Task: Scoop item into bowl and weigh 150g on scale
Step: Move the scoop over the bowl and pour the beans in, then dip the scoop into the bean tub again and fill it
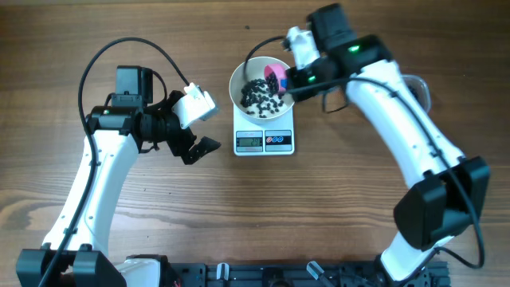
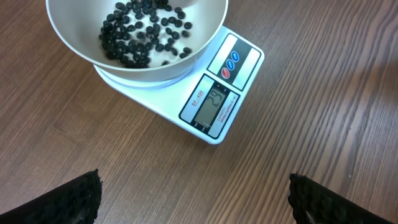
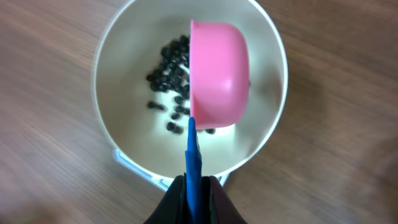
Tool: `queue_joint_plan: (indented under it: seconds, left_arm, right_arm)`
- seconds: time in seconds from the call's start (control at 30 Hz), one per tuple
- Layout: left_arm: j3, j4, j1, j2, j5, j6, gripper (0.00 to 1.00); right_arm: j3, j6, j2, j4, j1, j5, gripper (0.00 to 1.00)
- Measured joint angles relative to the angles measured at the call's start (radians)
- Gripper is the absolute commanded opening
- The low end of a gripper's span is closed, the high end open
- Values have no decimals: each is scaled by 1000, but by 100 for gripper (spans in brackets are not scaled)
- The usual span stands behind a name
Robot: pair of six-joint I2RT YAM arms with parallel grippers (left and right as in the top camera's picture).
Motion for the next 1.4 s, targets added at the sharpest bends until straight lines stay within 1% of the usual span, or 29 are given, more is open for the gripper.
queue_joint_plan:
  seconds: [0.1, 0.17, 0.2, 0.3, 0.43, 0.53, 0.6, 0.67, 0.77, 0.8, 0.83, 0.93, 1.07, 1.23, 1.4]
  left_arm:
    - [0, 1, 0, 0, 0, 0, 100]
    - [0, 1, 0, 0, 0, 0, 100]
    - [0, 0, 0, 0, 0, 0, 100]
    - [0, 0, 0, 0, 0, 0, 100]
    - [0, 0, 0, 0, 0, 0, 100]
    - [0, 1, 0, 0, 0, 0, 100]
    - [0, 0, 0, 0, 0, 0, 100]
    - [0, 0, 0, 0, 0, 0, 100]
    - [0, 0, 0, 0, 0, 0, 100]
    - [0, 1, 0, 0, 0, 0, 100]
    - [0, 0, 0, 0, 0, 0, 100]
    - [0, 1, 0, 0, 0, 0, 100]
    - [0, 0, 0, 0, 0, 0, 100]
    - [0, 0, 0, 0, 0, 0, 100]
    - [0, 1, 0, 0, 0, 0, 100]
  right_arm:
    - [0, 3, -1, 14, 154, 296, 4]
    - [1, 3, -2, 33, 215, 427, 4]
    - [1, 3, -3, 43, 223, 467, 4]
    - [1, 3, -3, 50, 219, 507, 4]
    - [1, 3, -19, 57, 214, 486, 4]
    - [1, 3, -76, 55, 150, 370, 4]
    - [1, 2, -145, 34, 69, 271, 4]
    - [1, 2, -254, -36, -61, 189, 4]
    - [13, -1, -372, -186, -284, 150, 4]
    - [19, -2, -390, -270, -380, 148, 4]
    - [15, -2, -390, -298, -453, 149, 4]
    - [-55, -5, -372, -293, -584, 154, 4]
    - [-170, -67, -298, -209, -600, 154, 4]
    - [-182, -108, -249, -164, -600, 227, 4]
    - [-192, -143, -225, -95, -600, 241, 4]
